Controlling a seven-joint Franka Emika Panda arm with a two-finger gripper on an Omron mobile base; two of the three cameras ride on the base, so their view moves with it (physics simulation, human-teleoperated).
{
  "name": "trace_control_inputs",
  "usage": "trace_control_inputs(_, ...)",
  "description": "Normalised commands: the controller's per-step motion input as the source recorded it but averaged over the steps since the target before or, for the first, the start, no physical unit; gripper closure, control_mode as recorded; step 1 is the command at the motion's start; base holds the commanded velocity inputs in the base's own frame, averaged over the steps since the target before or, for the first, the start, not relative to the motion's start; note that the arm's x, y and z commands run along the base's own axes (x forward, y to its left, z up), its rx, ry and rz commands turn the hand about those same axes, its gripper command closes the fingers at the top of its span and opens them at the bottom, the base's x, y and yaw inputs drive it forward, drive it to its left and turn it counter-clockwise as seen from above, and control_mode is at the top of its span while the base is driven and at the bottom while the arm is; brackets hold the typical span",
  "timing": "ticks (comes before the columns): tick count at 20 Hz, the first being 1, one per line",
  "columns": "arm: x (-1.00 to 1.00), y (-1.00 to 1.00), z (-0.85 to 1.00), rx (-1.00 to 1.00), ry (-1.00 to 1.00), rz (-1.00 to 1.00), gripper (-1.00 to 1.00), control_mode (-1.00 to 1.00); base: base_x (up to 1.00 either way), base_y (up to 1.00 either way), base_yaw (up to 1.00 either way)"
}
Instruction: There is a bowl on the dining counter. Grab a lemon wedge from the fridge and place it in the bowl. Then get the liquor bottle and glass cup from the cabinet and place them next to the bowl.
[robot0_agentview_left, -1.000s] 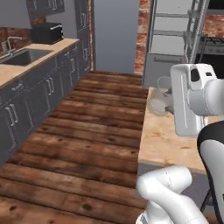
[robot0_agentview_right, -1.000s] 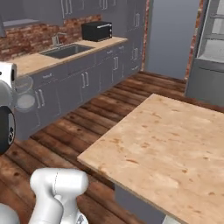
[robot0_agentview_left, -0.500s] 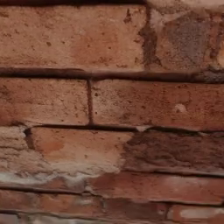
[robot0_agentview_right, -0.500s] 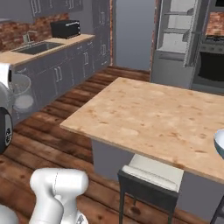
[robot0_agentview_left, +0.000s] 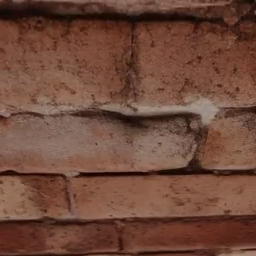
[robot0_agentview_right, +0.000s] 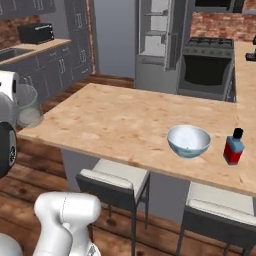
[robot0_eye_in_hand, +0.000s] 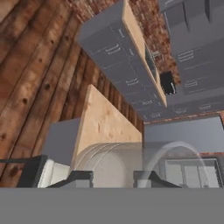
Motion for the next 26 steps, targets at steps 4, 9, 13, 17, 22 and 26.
trace_control_inputs(4, 0.0, 0.0, 0.0, 0.0, 0.0, 0.0, 1.0, 1.0, 0.34, -0.23, -0.23)
trace_control_inputs(9, 0.0, 0.0, 0.0, 0.0, 0.0, 0.0, 1.0, 1.0, 0.75, -0.01, -0.28)
trace_control_inputs(13, 0.0, 0.0, 0.0, 0.0, 0.0, 0.0, 1.0, 1.0, 0.74, -0.03, -0.28)
trace_control_inputs(17, 0.0, 0.0, 0.0, 0.0, 0.0, 0.0, 1.0, 1.0, 0.29, -0.36, -0.23)
trace_control_inputs(22, 0.02, -0.16, -0.32, 0.02, 0.09, -0.04, 1.0, -1.0, 0.0, 0.0, 0.0)
trace_control_inputs(26, 0.14, -0.31, -0.41, 0.0, 0.13, 0.0, 1.0, -1.0, 0.0, 0.0, 0.0)
